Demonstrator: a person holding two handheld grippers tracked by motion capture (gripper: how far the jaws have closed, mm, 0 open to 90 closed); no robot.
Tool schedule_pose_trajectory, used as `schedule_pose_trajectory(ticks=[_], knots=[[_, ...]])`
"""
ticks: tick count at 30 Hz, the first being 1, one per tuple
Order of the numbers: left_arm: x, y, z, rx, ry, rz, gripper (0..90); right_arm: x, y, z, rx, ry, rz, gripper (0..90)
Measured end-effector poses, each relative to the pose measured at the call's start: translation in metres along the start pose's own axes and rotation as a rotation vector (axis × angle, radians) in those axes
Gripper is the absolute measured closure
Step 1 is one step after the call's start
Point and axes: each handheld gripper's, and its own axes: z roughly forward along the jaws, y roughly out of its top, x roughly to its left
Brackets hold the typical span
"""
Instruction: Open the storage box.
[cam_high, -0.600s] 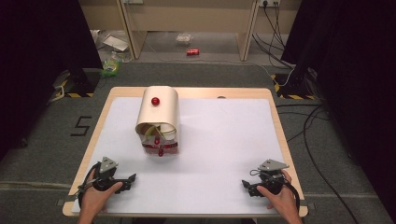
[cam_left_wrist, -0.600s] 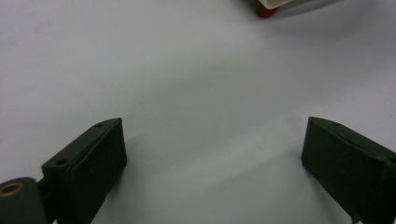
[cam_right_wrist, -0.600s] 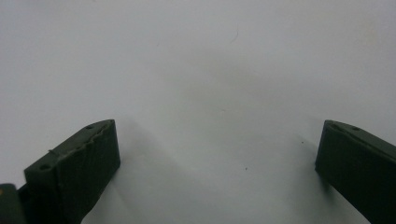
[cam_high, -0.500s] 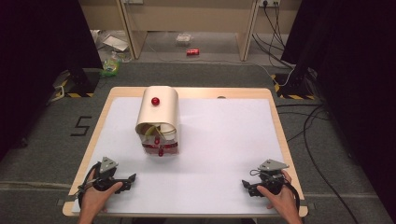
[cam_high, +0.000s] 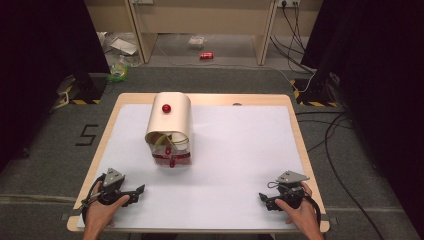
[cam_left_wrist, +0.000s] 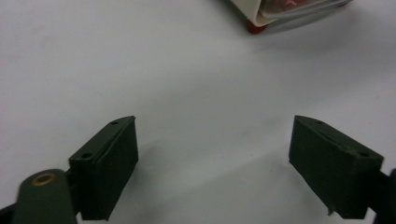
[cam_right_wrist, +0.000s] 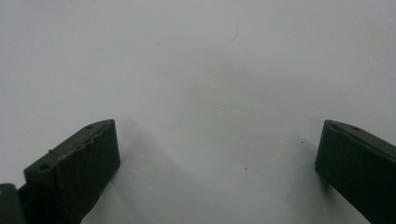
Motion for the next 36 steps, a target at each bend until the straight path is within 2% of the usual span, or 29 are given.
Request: schedule_pose_trajectory(ticks=[9, 11, 15, 17, 18, 21, 24, 32, 36], knots=[[-0.015, 0.01, -0.007, -0.066, -0.035, 0.055, 15.0, 0.0, 0.0, 0.0, 0.0, 0.0, 0.001, 0.3], [-0.02, 0.012, -0.008, -0.101, -0.053, 0.066, 15.0, 0.0, 0.0, 0.0, 0.0, 0.0, 0.002, 0.3], [-0.026, 0.015, -0.01, -0.126, -0.06, 0.087, 15.1, 0.0, 0.0, 0.0, 0.0, 0.0, 0.002, 0.3], [-0.03, 0.017, -0.012, -0.139, -0.068, 0.104, 15.2, 0.0, 0.0, 0.0, -0.001, 0.0, -0.001, 0.3], [-0.035, 0.019, -0.013, -0.151, -0.079, 0.125, 15.2, 0.0, 0.0, 0.0, 0.0, 0.0, 0.002, 0.3], [-0.04, 0.021, -0.014, -0.168, -0.09, 0.143, 15.2, 0.0, 0.0, 0.0, -0.001, 0.0, -0.002, 0.3], [-0.051, 0.024, -0.015, -0.202, -0.126, 0.175, 15.2, 0.0, 0.0, 0.0, 0.0, 0.0, 0.0, 0.3], [-0.065, 0.031, -0.015, -0.267, -0.176, 0.236, 15.2, 0.0, 0.0, 0.0, 0.001, 0.001, 0.003, 0.3], [-0.07, 0.034, -0.013, -0.289, -0.188, 0.26, 15.2, 0.0, 0.0, 0.0, 0.0, 0.001, 0.003, 0.3]])
